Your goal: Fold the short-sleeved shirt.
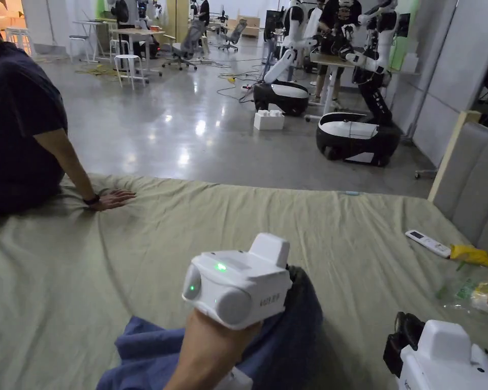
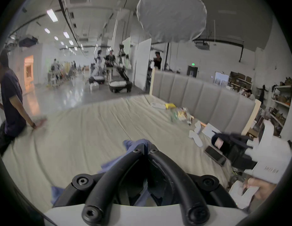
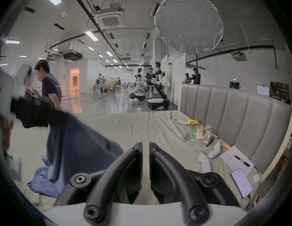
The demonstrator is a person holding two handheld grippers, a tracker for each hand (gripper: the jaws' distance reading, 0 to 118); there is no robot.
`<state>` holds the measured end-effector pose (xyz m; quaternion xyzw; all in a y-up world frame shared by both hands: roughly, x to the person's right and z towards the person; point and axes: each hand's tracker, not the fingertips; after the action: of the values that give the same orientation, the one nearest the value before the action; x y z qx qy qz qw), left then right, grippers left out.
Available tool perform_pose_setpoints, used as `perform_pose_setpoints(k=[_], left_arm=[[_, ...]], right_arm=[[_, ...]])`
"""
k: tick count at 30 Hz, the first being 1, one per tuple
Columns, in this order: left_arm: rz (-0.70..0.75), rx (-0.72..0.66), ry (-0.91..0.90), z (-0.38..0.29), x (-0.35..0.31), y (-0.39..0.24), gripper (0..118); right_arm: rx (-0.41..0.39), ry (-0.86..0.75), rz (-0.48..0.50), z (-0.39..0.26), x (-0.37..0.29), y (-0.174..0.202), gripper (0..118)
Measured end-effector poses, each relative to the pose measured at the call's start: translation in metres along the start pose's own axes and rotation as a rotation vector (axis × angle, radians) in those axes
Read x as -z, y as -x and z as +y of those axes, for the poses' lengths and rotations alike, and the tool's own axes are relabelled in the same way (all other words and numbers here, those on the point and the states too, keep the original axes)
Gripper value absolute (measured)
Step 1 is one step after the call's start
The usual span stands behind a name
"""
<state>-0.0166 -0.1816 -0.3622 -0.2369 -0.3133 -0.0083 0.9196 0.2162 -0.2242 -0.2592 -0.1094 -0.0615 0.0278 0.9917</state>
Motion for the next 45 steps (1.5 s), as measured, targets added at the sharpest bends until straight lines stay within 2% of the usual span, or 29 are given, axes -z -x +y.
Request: perform_pose_setpoints(k=[5,7,9,10,13,18,21,22,23,24,25,26,27,29,30,39,45], left_arm=[[-0.054,-0.122,0.139,-0.059,0.030,-0.016,6],[-0.040,-0.101,0.165,-0.076,0.034,-0.019,26],[-0.021,-0.087,0.175,-0.085,0.031,-0.023,60],[-0.016,-0.084,0.176,-0.089,0.027,-0.021,67],[0.018,-0.074,0.116,-0.089,0.005,-0.011,69],[0.168,-0.116,-0.079,-0.081,-0.047,0.021,71],[0.272,-0.150,-0.154,-0.079,-0.081,0.044,68],[0.314,-0.148,-0.164,-0.078,-0.090,0.050,62],[0.361,-0.148,-0.176,-0.078,-0.100,0.056,50],[0.386,-0.140,-0.196,-0.080,-0.109,0.062,50],[0.415,-0.129,-0.210,-0.082,-0.118,0.067,46],[0.450,-0.119,-0.212,-0.085,-0.125,0.071,35],[0.478,-0.110,-0.214,-0.087,-0.131,0.075,15],[0.525,-0.123,-0.223,-0.090,-0.145,0.084,12],[0.522,-0.134,-0.232,-0.092,-0.151,0.085,6],[0.634,-0.168,-0.291,-0.105,-0.180,0.105,1],[0.627,-0.274,-0.235,-0.117,-0.177,0.132,1]], right_arm=[[0.015,0.038,-0.023,-0.011,0.000,-0.015,8],[0.018,0.045,-0.022,-0.015,0.001,-0.016,8],[0.016,0.057,-0.018,-0.018,0.003,-0.015,8],[0.017,0.061,-0.013,-0.018,0.003,-0.014,8],[0.011,0.067,0.004,-0.019,0.005,-0.008,8],[-0.010,0.053,0.049,-0.013,0.007,0.008,8],[-0.026,0.033,0.072,-0.008,0.008,0.021,8],[-0.030,0.025,0.079,-0.007,0.009,0.026,8],[-0.033,0.014,0.086,-0.006,0.009,0.031,8],[-0.036,0.009,0.089,-0.005,0.010,0.036,8],[-0.036,0.005,0.091,-0.003,0.010,0.040,8],[-0.031,-0.001,0.094,-0.002,0.010,0.045,8],[-0.023,-0.006,0.099,0.000,0.011,0.048,8],[-0.010,-0.012,0.110,0.002,0.013,0.055,8],[-0.008,-0.017,0.111,0.004,0.013,0.059,8],[-0.045,-0.066,0.150,0.015,0.013,0.082,8],[-0.060,-0.051,0.164,0.012,0.016,0.085,8]])
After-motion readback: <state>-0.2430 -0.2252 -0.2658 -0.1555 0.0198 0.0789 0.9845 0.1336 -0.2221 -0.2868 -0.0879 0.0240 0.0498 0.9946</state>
